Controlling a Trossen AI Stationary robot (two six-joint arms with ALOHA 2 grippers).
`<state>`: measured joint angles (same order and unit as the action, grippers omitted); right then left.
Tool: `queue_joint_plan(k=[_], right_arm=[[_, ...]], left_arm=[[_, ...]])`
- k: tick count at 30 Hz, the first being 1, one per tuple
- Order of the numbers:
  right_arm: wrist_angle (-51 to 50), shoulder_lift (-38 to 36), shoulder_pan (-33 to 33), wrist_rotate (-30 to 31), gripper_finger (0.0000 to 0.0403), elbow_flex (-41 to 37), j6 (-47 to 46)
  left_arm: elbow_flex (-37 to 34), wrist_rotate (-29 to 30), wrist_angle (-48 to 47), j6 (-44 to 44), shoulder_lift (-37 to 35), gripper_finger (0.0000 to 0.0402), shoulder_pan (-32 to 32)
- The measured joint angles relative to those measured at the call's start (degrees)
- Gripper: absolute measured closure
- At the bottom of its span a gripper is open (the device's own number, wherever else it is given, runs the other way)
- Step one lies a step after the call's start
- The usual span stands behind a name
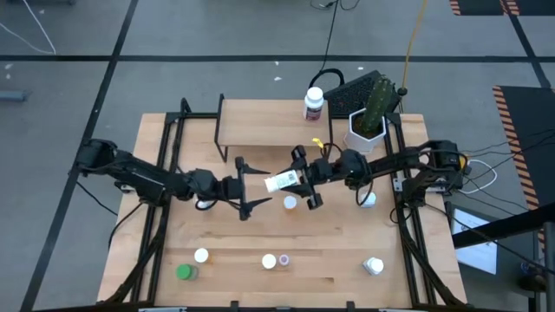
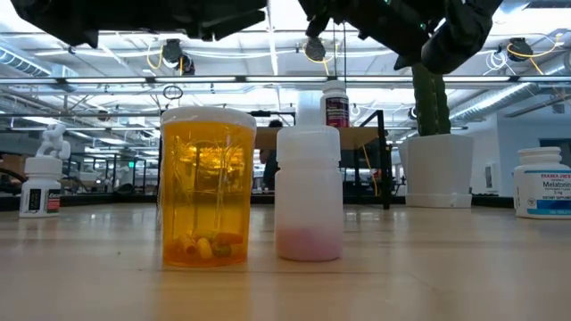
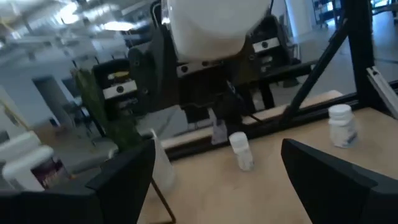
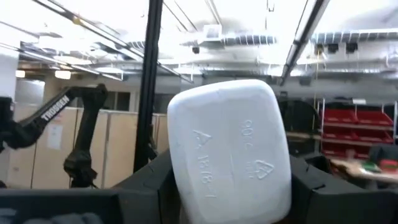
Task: Pick and place medicine bottles onto shelf by color
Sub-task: Put the top left white blue pill bottle on the shelf
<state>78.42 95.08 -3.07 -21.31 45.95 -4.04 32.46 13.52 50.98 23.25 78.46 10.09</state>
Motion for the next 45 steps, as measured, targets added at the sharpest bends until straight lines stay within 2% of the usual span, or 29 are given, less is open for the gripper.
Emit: queue_joint_plan(k=[10,14,17,21,32,39,45], right_arm=[[2.0,1.4,0.4,0.9,0.0234,0.0,1.8],[2.2,1.4,0.4,2.0,0.0234,0.0,1.9],[-0.3,1.4,0.2,4.6,0.0234,0.0,2.0],[-1.1,1.3,-0.2,4.8,0.0234,0.0,2.7],[-8.5,1.3,-0.2,6.3,0.0231,0.0,6.8],[-12.4,1.0,-0.8,6.3,0.0218,0.0,6.5],[-31.4,-5.1,-2.5,9.1,0.0208,0.2,12.0]], left_arm=[[0.0,-0.7,12.9,4.6,2.2,0.0051,0.2],[0.0,-2.0,13.7,5.6,2.2,0.0052,0.2],[0.0,-2.8,13.7,6.9,2.2,0.0073,0.2],[1.0,-3.8,13.4,7.1,2.2,0.0119,0.2],[2.7,-0.1,9.2,3.3,2.1,0.0239,0.2],[2.8,3.5,5.2,2.1,2.0,0.0239,0.3],[3.6,7.7,-8.4,0.3,-1.6,0.0235,0.1]])
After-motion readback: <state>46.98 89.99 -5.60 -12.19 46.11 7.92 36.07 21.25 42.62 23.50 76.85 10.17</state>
